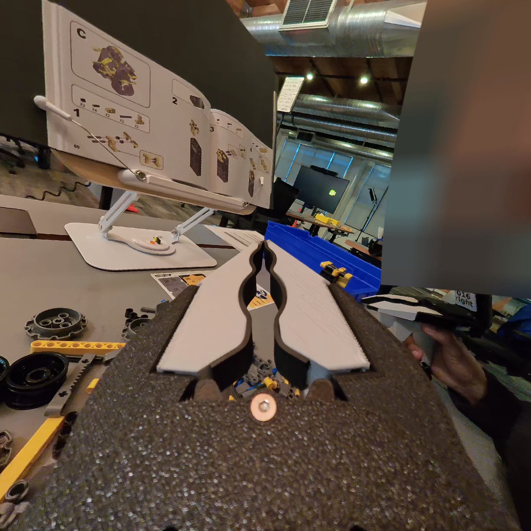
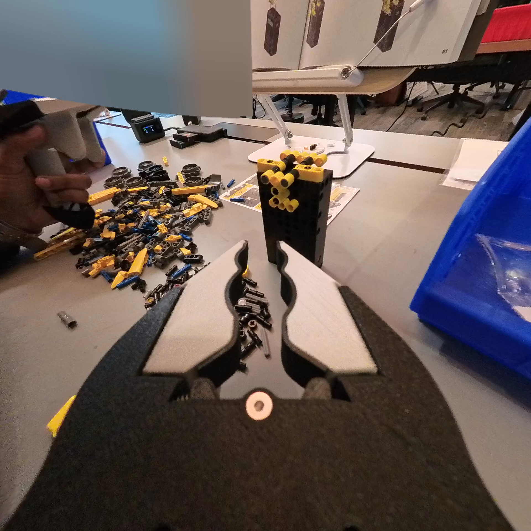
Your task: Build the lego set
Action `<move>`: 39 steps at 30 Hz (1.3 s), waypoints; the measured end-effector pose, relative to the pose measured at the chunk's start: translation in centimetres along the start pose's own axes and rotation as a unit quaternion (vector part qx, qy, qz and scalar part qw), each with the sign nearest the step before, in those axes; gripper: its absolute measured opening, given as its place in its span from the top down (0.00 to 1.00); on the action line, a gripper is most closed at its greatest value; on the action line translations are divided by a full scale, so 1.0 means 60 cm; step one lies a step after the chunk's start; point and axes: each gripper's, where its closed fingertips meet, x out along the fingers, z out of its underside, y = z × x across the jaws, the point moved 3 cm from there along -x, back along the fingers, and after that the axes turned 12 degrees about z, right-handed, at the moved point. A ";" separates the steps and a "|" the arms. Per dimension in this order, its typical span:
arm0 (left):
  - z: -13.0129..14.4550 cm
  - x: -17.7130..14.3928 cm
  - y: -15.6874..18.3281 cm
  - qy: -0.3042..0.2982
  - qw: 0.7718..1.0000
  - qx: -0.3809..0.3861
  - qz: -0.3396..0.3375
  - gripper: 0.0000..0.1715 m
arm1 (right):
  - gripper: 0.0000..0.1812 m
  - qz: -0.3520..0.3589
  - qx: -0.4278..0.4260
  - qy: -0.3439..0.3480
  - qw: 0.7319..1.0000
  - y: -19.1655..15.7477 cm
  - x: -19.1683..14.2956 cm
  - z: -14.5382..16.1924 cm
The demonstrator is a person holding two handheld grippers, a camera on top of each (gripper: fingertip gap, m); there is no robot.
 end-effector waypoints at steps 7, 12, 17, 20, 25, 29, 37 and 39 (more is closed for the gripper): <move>-0.005 0.001 0.027 0.007 1.000 -0.012 0.021 1.00 | 0.89 -0.001 0.017 0.013 1.000 0.001 -0.011 -0.003; 0.042 0.018 0.041 -0.074 0.996 -0.035 0.022 0.89 | 0.89 -0.016 0.061 0.027 0.998 0.006 -0.020 -0.008; 0.114 0.040 0.086 -0.208 0.977 -0.030 0.017 0.79 | 0.89 -0.010 0.064 0.029 0.997 0.006 -0.022 -0.008; 0.163 0.048 0.099 -0.317 0.948 0.031 -0.013 0.76 | 0.89 -0.008 0.041 0.020 0.999 -0.003 -0.019 -0.005; 0.219 0.061 0.139 -0.406 0.913 0.046 -0.011 0.77 | 0.89 -0.008 0.036 0.019 0.999 -0.004 -0.018 -0.004; 0.249 0.070 0.139 -0.441 0.895 0.071 -0.012 0.86 | 0.89 -0.008 0.037 0.021 0.999 -0.004 -0.019 -0.005; 0.280 0.078 0.114 -0.491 0.867 0.073 -0.034 0.93 | 0.89 -0.003 0.005 0.012 1.000 -0.015 -0.016 0.000; 0.287 0.075 0.113 -0.502 0.861 0.074 -0.033 0.95 | 0.89 -0.003 0.003 0.013 1.000 -0.015 -0.016 -0.001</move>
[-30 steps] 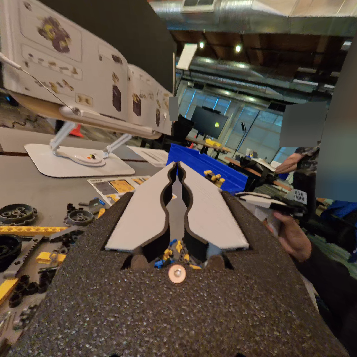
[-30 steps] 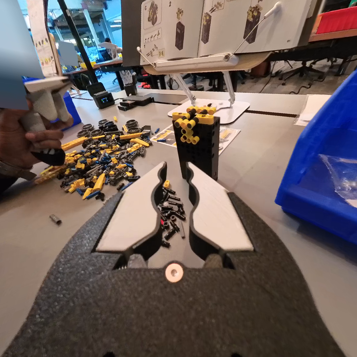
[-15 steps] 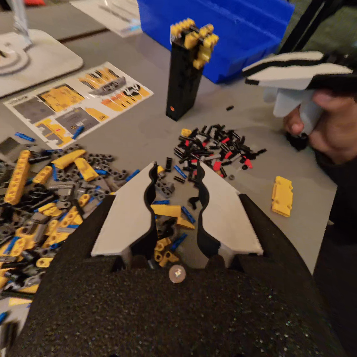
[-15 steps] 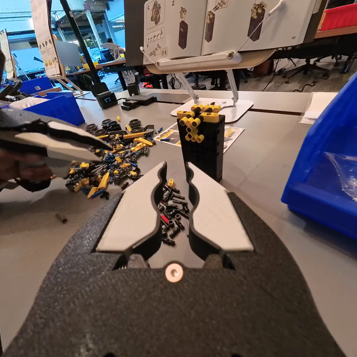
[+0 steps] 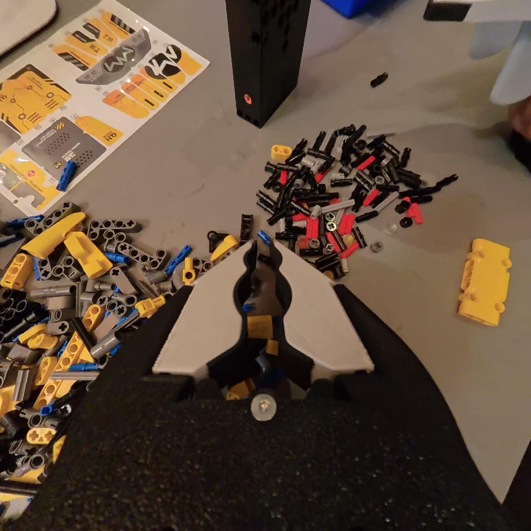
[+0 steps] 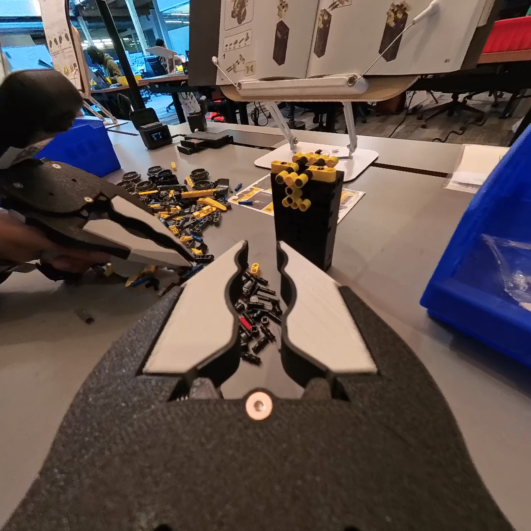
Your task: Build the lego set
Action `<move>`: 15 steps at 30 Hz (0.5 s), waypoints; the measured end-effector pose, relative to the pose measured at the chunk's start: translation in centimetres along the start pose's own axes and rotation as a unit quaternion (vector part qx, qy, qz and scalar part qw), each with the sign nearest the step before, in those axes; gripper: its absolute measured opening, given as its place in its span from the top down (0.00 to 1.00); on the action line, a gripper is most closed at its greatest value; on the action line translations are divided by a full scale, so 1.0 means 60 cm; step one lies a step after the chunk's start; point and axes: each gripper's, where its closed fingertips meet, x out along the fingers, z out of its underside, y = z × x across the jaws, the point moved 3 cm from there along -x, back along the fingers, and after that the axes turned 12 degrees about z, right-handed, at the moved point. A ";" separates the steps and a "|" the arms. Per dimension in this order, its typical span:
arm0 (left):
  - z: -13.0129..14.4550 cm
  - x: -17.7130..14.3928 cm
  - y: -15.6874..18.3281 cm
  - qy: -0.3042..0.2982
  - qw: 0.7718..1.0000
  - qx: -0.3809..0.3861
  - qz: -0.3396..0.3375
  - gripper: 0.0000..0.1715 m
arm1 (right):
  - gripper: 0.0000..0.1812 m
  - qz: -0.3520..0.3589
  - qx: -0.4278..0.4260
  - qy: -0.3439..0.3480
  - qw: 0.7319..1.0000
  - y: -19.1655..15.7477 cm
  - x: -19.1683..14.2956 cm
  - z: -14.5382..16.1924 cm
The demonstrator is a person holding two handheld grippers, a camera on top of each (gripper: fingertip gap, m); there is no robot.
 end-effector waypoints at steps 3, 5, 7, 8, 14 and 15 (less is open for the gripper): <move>-0.001 0.002 0.001 -0.002 1.000 0.004 0.005 0.95 | 0.89 0.000 -0.002 0.001 1.000 -0.001 -0.001 0.000; -0.003 0.004 0.003 -0.002 1.000 0.004 0.008 0.95 | 0.89 0.000 -0.002 0.001 1.000 -0.001 -0.001 0.000; -0.004 0.005 0.004 -0.005 1.000 0.007 0.010 0.95 | 0.89 0.000 -0.003 0.002 1.000 -0.001 -0.001 0.000; -0.004 0.006 0.005 -0.007 1.000 0.009 0.010 0.95 | 0.89 0.000 -0.003 0.001 1.000 -0.001 -0.001 0.000; -0.004 0.005 0.006 -0.029 0.999 0.032 -0.007 0.95 | 0.89 0.001 -0.005 0.003 1.000 -0.002 -0.001 0.000; -0.004 0.006 0.007 -0.030 0.999 0.033 -0.007 0.95 | 0.89 0.001 -0.006 0.003 1.000 -0.002 -0.001 0.000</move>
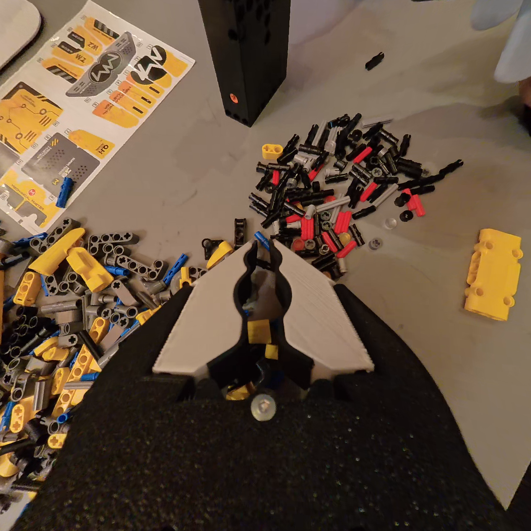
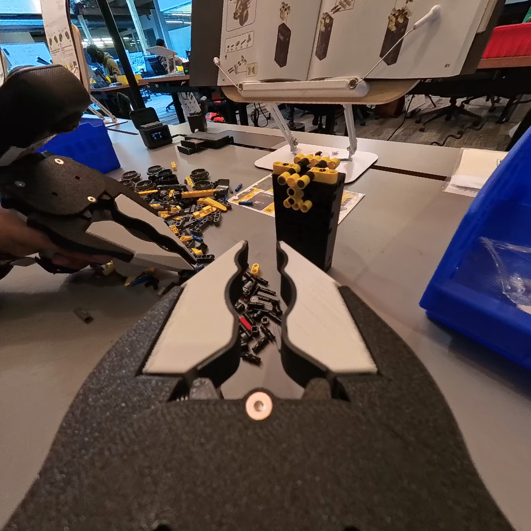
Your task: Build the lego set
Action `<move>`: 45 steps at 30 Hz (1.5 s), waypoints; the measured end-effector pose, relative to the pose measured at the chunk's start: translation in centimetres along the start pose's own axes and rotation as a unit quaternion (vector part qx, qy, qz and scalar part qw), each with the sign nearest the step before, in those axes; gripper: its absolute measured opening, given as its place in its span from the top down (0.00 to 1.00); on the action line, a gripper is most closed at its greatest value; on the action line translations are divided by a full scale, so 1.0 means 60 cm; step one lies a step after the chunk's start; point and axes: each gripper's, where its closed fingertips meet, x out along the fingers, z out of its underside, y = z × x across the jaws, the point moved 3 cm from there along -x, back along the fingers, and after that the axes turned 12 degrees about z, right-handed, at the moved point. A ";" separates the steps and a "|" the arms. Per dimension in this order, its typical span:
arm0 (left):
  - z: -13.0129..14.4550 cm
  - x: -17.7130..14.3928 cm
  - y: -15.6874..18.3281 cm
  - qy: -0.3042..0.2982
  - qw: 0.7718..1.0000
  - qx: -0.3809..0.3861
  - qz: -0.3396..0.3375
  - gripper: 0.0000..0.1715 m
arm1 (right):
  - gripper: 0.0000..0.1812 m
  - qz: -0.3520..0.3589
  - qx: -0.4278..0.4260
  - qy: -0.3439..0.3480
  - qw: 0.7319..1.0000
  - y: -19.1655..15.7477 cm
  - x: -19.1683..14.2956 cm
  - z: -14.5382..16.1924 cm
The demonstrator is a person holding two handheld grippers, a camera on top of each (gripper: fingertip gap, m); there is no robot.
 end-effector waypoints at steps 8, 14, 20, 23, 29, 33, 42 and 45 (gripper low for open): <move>0.004 0.005 0.000 -0.007 1.000 0.005 0.007 0.95 | 0.89 0.000 -0.002 0.000 1.000 -0.001 0.000 0.000; 0.004 0.001 -0.006 -0.005 1.000 0.010 -0.002 0.97 | 0.89 0.000 -0.001 0.001 1.000 -0.001 -0.001 0.000; -0.028 -0.026 -0.013 0.069 0.997 0.028 -0.017 0.97 | 0.89 -0.002 0.002 0.002 1.000 0.000 -0.001 -0.001; -0.050 -0.043 -0.007 0.121 0.991 0.050 -0.025 0.97 | 0.89 -0.006 0.001 0.004 1.000 -0.002 -0.002 -0.001; -0.093 -0.073 0.037 0.225 0.967 0.121 0.011 0.97 | 0.89 -0.068 -0.016 0.051 0.996 -0.040 -0.016 -0.018; -0.098 -0.078 0.066 0.242 0.950 0.200 0.007 0.97 | 0.89 -0.135 0.004 0.063 0.989 -0.070 -0.027 -0.025; -0.097 -0.079 0.120 0.255 0.913 0.319 0.010 0.97 | 0.86 -0.245 0.077 0.010 0.967 -0.100 -0.028 -0.010; -0.093 -0.075 0.125 0.248 0.908 0.338 0.009 0.97 | 0.86 -0.266 0.097 0.003 0.959 -0.103 -0.031 -0.010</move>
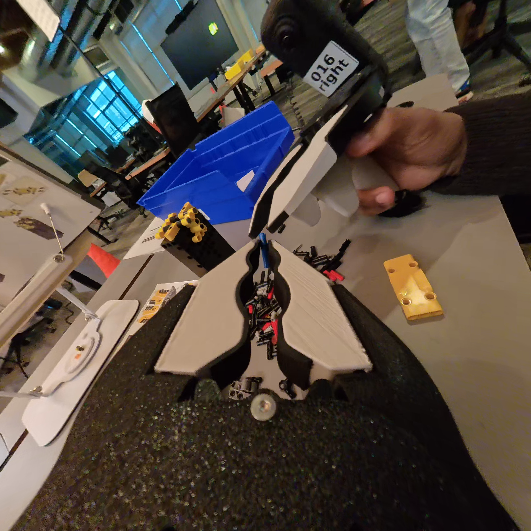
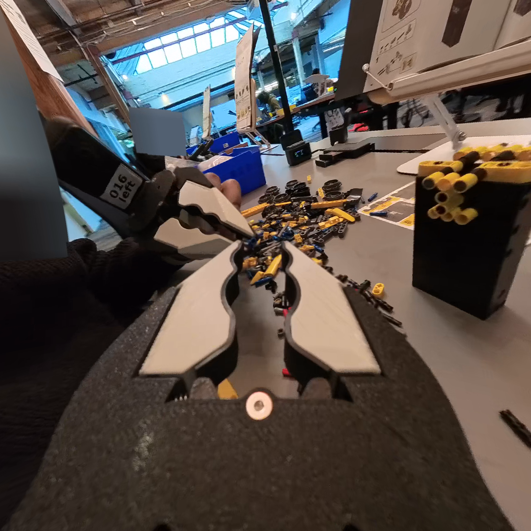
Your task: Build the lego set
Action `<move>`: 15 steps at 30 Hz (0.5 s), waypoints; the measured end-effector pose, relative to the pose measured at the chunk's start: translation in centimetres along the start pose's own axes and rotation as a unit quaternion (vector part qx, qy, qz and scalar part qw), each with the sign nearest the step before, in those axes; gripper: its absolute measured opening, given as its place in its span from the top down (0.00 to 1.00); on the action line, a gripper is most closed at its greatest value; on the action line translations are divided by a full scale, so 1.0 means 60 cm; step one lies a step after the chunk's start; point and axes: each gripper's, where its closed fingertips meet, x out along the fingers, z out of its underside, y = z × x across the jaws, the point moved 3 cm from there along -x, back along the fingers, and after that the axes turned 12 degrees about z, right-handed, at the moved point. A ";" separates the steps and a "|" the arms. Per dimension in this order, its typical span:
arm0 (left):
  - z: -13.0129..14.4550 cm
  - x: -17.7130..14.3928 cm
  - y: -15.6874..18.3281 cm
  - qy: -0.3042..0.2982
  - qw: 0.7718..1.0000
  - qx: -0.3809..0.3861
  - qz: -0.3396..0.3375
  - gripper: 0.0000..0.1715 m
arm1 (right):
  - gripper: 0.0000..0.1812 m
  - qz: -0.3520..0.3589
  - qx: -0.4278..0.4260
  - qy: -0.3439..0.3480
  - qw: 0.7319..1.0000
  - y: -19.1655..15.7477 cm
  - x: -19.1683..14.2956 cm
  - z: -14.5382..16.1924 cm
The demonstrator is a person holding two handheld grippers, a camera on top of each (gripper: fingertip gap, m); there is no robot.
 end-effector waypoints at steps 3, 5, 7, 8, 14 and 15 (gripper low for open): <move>0.002 0.003 0.005 -0.008 1.000 0.021 -0.002 0.97 | 0.86 -0.033 0.030 -0.013 0.999 -0.007 0.001 0.004; 0.001 0.003 0.007 -0.007 0.999 0.035 -0.008 0.97 | 0.87 -0.039 0.032 -0.020 0.999 -0.009 0.003 0.007; 0.000 0.002 0.009 -0.005 0.999 0.037 -0.004 0.97 | 0.91 -0.038 0.030 -0.021 0.999 -0.010 0.003 0.008; 0.000 0.001 0.010 -0.002 0.999 0.035 0.000 0.97 | 0.93 -0.040 0.030 -0.020 0.999 -0.011 0.003 0.008; -0.001 -0.003 0.016 0.010 0.999 0.036 0.010 0.97 | 0.97 -0.064 0.036 -0.027 0.997 -0.019 0.002 0.010; -0.003 -0.004 0.017 0.014 0.999 0.035 0.013 0.97 | 0.97 -0.068 0.037 -0.029 0.997 -0.020 0.002 0.011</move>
